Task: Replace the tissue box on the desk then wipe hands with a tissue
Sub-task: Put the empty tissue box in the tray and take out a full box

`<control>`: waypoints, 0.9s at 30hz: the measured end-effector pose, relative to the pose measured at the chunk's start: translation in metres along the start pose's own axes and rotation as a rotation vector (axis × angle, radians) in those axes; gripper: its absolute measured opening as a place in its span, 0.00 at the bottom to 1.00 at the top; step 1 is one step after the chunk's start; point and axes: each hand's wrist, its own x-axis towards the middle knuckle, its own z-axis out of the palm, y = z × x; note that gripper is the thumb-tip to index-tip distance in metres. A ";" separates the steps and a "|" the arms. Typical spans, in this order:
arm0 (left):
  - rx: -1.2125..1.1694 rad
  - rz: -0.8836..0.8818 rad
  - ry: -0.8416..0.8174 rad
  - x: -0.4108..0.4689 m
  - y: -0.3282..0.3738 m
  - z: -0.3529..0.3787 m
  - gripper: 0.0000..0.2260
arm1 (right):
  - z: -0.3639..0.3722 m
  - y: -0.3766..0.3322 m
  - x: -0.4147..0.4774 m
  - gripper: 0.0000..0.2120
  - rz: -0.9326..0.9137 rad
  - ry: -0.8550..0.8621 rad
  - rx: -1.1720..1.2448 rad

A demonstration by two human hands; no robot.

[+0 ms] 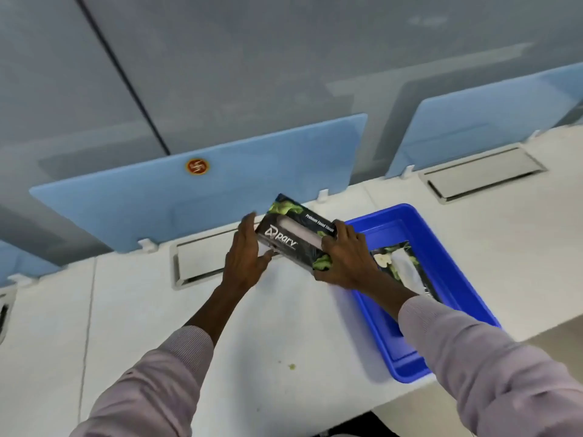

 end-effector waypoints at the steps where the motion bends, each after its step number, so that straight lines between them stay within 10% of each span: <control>1: -0.050 -0.010 0.027 0.008 0.018 0.009 0.41 | -0.008 0.018 -0.005 0.33 0.053 0.045 0.022; 7: 0.001 0.118 -0.194 0.035 0.109 0.092 0.38 | -0.023 0.122 -0.056 0.33 0.372 0.226 0.115; 16: 0.954 1.095 -0.692 0.039 0.204 0.248 0.37 | 0.006 0.206 -0.132 0.33 0.730 0.316 0.200; 21: 1.093 1.142 -0.819 0.037 0.224 0.279 0.26 | 0.024 0.219 -0.154 0.34 0.793 0.293 0.258; 27: 1.084 0.864 -0.682 0.051 0.222 0.234 0.43 | 0.024 0.224 -0.147 0.33 0.772 0.273 0.314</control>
